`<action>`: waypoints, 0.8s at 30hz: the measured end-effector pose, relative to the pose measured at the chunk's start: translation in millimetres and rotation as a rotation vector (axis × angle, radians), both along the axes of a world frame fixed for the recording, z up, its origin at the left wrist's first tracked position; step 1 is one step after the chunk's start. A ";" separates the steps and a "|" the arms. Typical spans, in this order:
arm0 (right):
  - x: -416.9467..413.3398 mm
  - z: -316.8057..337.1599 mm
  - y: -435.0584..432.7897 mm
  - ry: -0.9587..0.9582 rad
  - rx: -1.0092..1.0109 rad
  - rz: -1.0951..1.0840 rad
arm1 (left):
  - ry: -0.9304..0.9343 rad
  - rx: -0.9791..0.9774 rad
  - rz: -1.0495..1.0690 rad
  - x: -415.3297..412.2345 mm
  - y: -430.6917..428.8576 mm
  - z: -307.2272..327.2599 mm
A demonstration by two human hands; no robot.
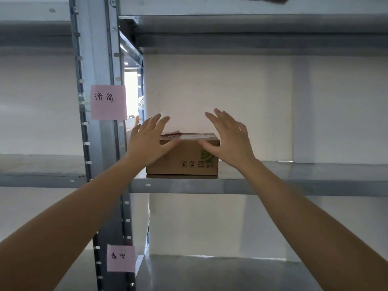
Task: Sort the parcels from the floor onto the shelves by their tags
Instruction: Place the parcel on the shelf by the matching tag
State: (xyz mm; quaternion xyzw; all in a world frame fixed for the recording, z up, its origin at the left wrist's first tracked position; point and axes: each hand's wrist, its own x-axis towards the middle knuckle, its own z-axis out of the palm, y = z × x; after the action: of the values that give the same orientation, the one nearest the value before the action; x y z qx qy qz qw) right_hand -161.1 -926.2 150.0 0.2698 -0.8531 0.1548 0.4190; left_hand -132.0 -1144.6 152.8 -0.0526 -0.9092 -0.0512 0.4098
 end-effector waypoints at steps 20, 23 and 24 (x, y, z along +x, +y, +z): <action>93.2 -52.3 214.8 0.024 -0.016 -0.452 | 0.105 -0.227 -0.301 11.2 178.5 -40.7; 109.7 -61.5 261.1 0.019 -0.015 -0.537 | 0.096 -0.186 -0.373 9.0 225.9 -50.1; 115.7 -64.2 277.8 0.020 -0.017 -0.560 | 0.088 -0.181 -0.393 8.5 242.8 -53.8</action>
State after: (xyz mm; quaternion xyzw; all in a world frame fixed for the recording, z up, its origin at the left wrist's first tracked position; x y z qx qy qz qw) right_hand -45.5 -648.4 85.8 0.0217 -0.8889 0.0377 0.4560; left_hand -123.5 -901.8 99.0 -0.2677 -0.8635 -0.0460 0.4250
